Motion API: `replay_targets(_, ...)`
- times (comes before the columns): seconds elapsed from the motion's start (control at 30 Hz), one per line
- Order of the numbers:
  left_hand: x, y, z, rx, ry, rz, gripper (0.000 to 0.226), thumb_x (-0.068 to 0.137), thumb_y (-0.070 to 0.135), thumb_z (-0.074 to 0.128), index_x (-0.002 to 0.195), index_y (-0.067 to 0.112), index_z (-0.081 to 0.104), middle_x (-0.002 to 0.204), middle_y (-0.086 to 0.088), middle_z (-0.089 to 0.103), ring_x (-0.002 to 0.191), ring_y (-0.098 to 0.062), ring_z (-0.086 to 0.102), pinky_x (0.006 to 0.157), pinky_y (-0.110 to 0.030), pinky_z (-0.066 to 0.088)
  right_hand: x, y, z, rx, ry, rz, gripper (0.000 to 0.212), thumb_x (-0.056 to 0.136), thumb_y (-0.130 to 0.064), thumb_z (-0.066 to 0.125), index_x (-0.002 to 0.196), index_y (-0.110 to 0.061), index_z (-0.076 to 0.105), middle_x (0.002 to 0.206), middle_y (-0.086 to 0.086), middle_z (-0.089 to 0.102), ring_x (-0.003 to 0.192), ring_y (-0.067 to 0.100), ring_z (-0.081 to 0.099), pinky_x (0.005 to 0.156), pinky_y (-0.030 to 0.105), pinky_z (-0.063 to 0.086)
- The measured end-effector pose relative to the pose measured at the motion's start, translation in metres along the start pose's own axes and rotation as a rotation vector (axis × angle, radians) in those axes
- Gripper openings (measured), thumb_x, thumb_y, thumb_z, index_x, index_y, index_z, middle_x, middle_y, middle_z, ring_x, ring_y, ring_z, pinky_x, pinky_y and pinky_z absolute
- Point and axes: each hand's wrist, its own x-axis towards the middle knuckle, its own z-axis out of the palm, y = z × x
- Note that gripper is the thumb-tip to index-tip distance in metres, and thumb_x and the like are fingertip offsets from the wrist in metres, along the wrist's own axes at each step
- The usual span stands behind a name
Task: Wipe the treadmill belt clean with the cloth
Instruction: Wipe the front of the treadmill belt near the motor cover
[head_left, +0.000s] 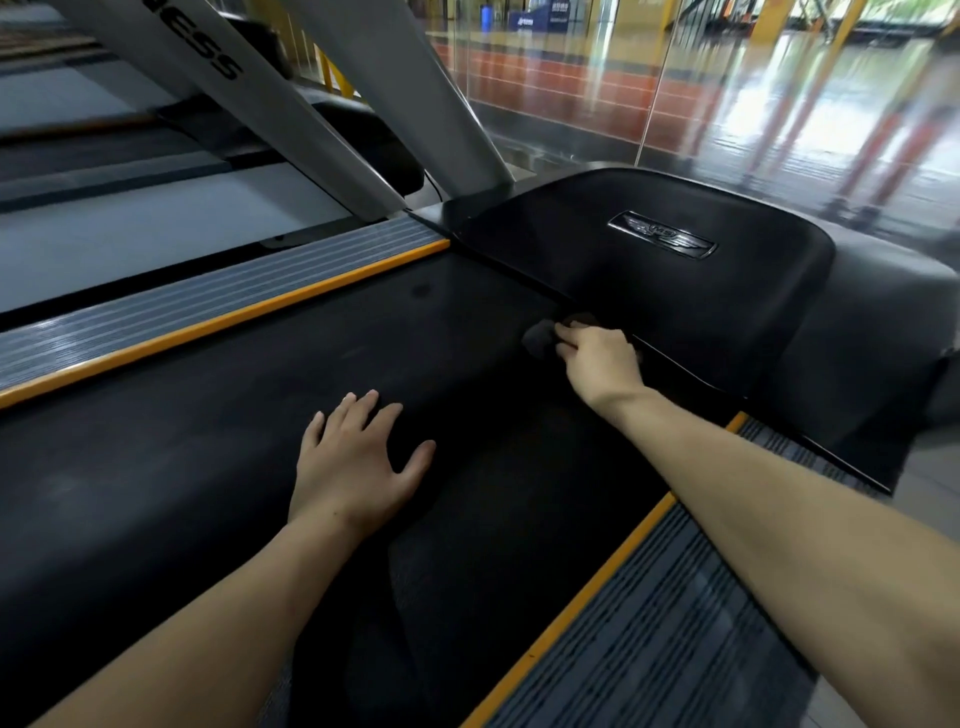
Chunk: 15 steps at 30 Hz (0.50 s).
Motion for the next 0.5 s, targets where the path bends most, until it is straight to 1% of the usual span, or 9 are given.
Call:
replay_targets(0.07, -0.001, 0.001, 0.000, 0.002, -0.002, -0.004, 0.075, 0.090, 0.077, 0.035, 0.152, 0.034, 0.042, 0.165, 0.003, 0.030, 0.156, -0.016, 0.012, 0.127, -0.044, 0.008, -0.028, -0.028, 0.011, 0.057, -0.062, -0.072, 0.033, 0.094, -0.028, 0.061, 0.127, -0.029, 0.065, 0.133, 0.002, 0.063, 0.124, 0.026, 0.056, 0.102, 0.034, 0.043)
replay_targets(0.13, -0.002, 0.003, -0.002, 0.009, -0.013, -0.005, 0.076, 0.089, 0.077, 0.035, 0.152, 0.035, 0.041, 0.166, 0.003, 0.028, 0.156, -0.016, 0.012, 0.127, -0.044, 0.008, -0.062, -0.053, 0.024, 0.101, -0.129, -0.258, 0.034, 0.093, -0.028, 0.062, 0.127, -0.029, 0.065, 0.137, -0.002, 0.060, 0.130, 0.020, 0.052, 0.108, 0.034, 0.040)
replay_targets(0.2, -0.003, 0.004, -0.003, 0.021, -0.027, -0.005, 0.078, 0.089, 0.079, 0.035, 0.153, 0.036, 0.038, 0.166, 0.004, 0.026, 0.156, -0.016, 0.010, 0.127, -0.044, 0.008, -0.066, -0.049, 0.028, 0.092, -0.168, -0.415, 0.036, 0.095, -0.028, 0.060, 0.131, -0.030, 0.063, 0.142, -0.004, 0.056, 0.133, 0.016, 0.049, 0.111, 0.033, 0.037)
replay_targets(0.23, -0.003, 0.004, -0.003, 0.026, -0.033, -0.007, 0.078, 0.088, 0.079, 0.035, 0.154, 0.036, 0.037, 0.167, 0.005, 0.025, 0.157, -0.016, 0.009, 0.127, -0.044, 0.008, -0.056, -0.041, 0.025, 0.074, -0.170, -0.426, 0.036, 0.095, -0.027, 0.060, 0.131, -0.030, 0.062, 0.142, -0.004, 0.056, 0.133, 0.016, 0.049, 0.112, 0.031, 0.037)
replay_targets(0.27, -0.002, 0.004, -0.004, 0.030, -0.038, -0.009, 0.079, 0.088, 0.080, 0.035, 0.154, 0.036, 0.036, 0.167, 0.005, 0.024, 0.157, -0.015, 0.008, 0.127, -0.044, 0.007, -0.042, -0.027, 0.022, 0.056, -0.144, -0.378, 0.035, 0.095, -0.026, 0.060, 0.130, -0.030, 0.063, 0.141, -0.003, 0.056, 0.131, 0.017, 0.051, 0.111, 0.030, 0.037)
replay_targets(0.37, -0.001, 0.004, -0.006, 0.032, -0.058, -0.016, 0.081, 0.087, 0.081, 0.035, 0.155, 0.037, 0.035, 0.167, 0.006, 0.024, 0.157, -0.015, 0.007, 0.127, -0.044, 0.007, 0.002, 0.013, 0.002, 0.020, 0.005, -0.062, 0.034, 0.096, -0.024, 0.059, 0.129, -0.027, 0.064, 0.139, 0.001, 0.058, 0.128, 0.026, 0.054, 0.107, 0.035, 0.042)
replay_targets(0.4, -0.001, 0.004, -0.006, 0.027, -0.058, -0.019, 0.082, 0.086, 0.081, 0.035, 0.155, 0.036, 0.035, 0.167, 0.006, 0.024, 0.157, -0.015, 0.007, 0.127, -0.044, 0.007, 0.005, 0.016, -0.001, 0.028, 0.026, 0.012, 0.033, 0.096, -0.024, 0.058, 0.129, -0.027, 0.064, 0.138, 0.001, 0.059, 0.127, 0.028, 0.054, 0.106, 0.035, 0.042)
replay_targets(0.43, -0.001, 0.004, -0.006, 0.023, -0.055, -0.021, 0.082, 0.086, 0.081, 0.035, 0.154, 0.036, 0.036, 0.167, 0.005, 0.024, 0.157, -0.015, 0.007, 0.127, -0.045, 0.007, 0.004, 0.012, -0.002, 0.031, 0.025, 0.039, 0.033, 0.097, -0.025, 0.057, 0.129, -0.026, 0.064, 0.138, 0.002, 0.059, 0.127, 0.028, 0.054, 0.106, 0.035, 0.041)
replay_targets(0.5, 0.000, 0.003, -0.006, 0.015, -0.054, -0.019, 0.082, 0.086, 0.081, 0.036, 0.154, 0.035, 0.037, 0.167, 0.005, 0.025, 0.157, -0.016, 0.008, 0.127, -0.045, 0.008, -0.011, -0.009, -0.002, 0.031, -0.028, 0.014, 0.034, 0.098, -0.025, 0.055, 0.131, -0.026, 0.062, 0.141, 0.001, 0.057, 0.130, 0.027, 0.050, 0.106, 0.033, 0.038)
